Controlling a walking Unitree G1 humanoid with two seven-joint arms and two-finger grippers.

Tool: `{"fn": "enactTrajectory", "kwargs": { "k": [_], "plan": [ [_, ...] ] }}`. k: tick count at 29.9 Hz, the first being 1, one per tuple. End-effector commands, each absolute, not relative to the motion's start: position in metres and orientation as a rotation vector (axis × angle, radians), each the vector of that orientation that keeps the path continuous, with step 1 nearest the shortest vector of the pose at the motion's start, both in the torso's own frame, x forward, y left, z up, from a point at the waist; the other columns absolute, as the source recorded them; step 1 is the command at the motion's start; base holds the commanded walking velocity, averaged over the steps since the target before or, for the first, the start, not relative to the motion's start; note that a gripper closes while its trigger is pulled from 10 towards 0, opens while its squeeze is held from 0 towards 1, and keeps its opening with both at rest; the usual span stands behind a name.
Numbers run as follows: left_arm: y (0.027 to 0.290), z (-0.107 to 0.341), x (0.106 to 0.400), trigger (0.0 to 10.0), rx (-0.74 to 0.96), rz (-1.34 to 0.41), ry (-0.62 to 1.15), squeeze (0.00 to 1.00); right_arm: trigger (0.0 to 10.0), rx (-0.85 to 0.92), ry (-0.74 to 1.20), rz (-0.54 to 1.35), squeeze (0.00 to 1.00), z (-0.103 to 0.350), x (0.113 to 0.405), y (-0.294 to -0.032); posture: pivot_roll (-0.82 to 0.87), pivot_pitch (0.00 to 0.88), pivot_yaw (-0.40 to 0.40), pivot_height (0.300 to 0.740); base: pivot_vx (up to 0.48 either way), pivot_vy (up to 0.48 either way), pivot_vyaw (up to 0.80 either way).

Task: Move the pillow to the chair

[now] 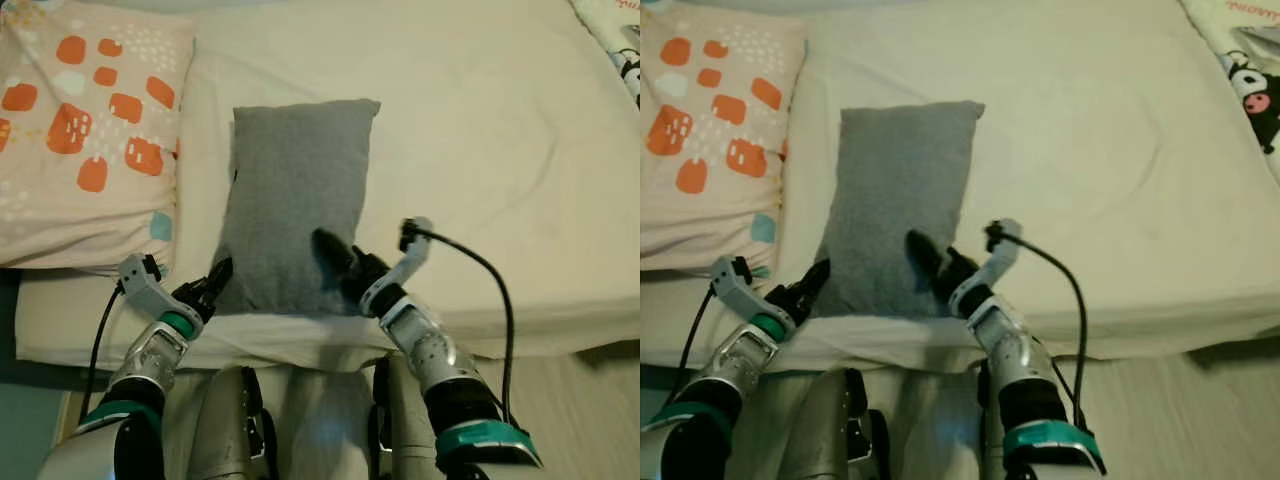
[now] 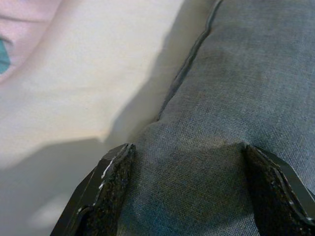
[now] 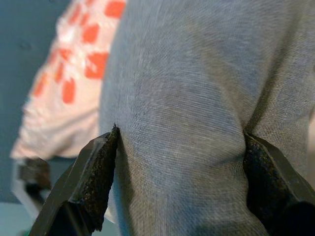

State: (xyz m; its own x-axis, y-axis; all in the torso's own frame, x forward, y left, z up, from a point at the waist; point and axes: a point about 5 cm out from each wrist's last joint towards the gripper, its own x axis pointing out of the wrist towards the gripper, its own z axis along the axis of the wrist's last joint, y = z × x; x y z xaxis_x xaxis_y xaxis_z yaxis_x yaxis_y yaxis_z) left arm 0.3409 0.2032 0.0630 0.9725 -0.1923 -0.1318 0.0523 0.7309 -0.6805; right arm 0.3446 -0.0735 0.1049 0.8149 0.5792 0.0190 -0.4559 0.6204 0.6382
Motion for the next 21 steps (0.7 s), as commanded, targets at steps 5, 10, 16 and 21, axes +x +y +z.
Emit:
{"fn": "enactTrajectory", "kwargs": {
  "k": [5, 10, 16, 21],
  "plan": [
    [0.198, 0.053, 0.334, 10.0, -0.764, -0.148, 0.239, 1.00, 10.0, 0.647, 0.300, 0.693, 1.00, 0.091, 0.333, -0.040, -0.02, 0.298, 0.117, 0.600, 0.000, 0.000, 0.00],
    [0.196, 0.049, 0.331, 10.0, -0.755, -0.164, 0.245, 1.00, 10.0, 0.629, 0.359, 0.727, 1.00, 0.084, 0.324, -0.017, 0.00, 0.319, 0.116, 0.600, 0.000, 0.000, 0.00],
    [0.199, 0.048, 0.328, 10.0, -0.744, -0.175, 0.242, 0.48, 10.0, 0.678, 0.407, 0.811, 1.00, 0.092, 0.323, 0.009, 0.01, 0.310, 0.106, 0.600, 0.000, 0.000, 0.00],
    [0.201, 0.041, 0.323, 10.0, -0.716, -0.159, 0.267, 0.04, 10.0, 0.749, 0.415, 0.806, 0.93, 0.097, 0.323, 0.019, 0.02, 0.318, 0.094, 0.600, 0.000, 0.000, 0.00]
  ]
}}
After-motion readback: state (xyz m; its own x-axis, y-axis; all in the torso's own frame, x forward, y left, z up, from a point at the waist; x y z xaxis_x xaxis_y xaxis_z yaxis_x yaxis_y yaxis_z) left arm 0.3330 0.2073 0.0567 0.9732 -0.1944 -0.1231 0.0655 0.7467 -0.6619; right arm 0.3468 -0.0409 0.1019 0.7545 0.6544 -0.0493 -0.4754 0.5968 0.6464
